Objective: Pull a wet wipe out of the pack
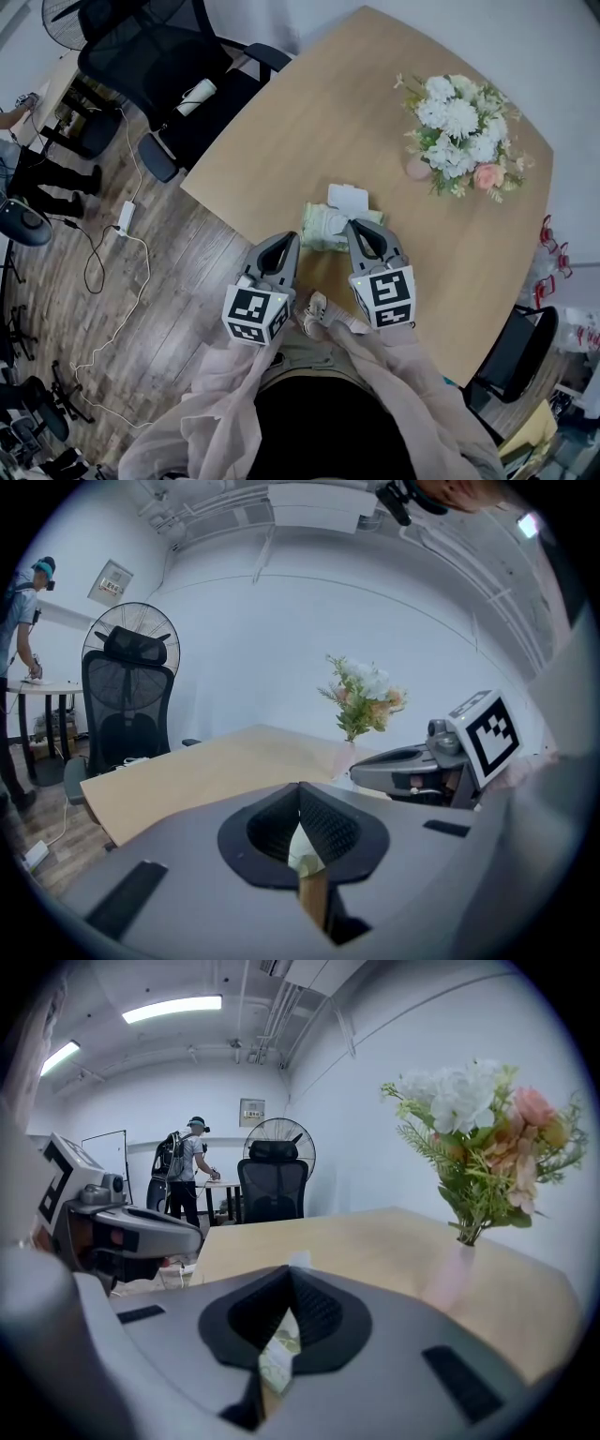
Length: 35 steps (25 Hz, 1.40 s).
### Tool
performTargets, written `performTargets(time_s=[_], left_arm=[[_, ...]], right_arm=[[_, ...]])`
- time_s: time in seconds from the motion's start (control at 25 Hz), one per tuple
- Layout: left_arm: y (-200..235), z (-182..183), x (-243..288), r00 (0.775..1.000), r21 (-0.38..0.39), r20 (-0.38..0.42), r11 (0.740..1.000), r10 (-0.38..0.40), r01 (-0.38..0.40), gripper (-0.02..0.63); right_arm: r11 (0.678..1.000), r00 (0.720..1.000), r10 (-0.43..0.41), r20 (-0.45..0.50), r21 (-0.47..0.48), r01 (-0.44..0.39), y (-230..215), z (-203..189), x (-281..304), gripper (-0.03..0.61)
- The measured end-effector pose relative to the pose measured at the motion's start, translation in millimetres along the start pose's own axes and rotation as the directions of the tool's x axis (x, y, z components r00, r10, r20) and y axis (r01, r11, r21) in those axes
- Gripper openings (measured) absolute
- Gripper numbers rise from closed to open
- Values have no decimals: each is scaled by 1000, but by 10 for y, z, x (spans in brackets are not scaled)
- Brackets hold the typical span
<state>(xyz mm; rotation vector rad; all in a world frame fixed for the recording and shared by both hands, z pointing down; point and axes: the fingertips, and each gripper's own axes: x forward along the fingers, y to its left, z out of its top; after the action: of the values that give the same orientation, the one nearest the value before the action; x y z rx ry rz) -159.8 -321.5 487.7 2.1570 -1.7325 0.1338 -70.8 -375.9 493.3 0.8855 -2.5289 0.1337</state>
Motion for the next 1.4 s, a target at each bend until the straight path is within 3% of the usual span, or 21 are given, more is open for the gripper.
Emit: performTargets(time_s=[1.4], left_arm=[[-227, 134, -13, 999, 33, 43, 999, -14, 12, 12]], right_arm=[[998, 994, -59, 88, -28, 61, -174, 264, -470, 8]])
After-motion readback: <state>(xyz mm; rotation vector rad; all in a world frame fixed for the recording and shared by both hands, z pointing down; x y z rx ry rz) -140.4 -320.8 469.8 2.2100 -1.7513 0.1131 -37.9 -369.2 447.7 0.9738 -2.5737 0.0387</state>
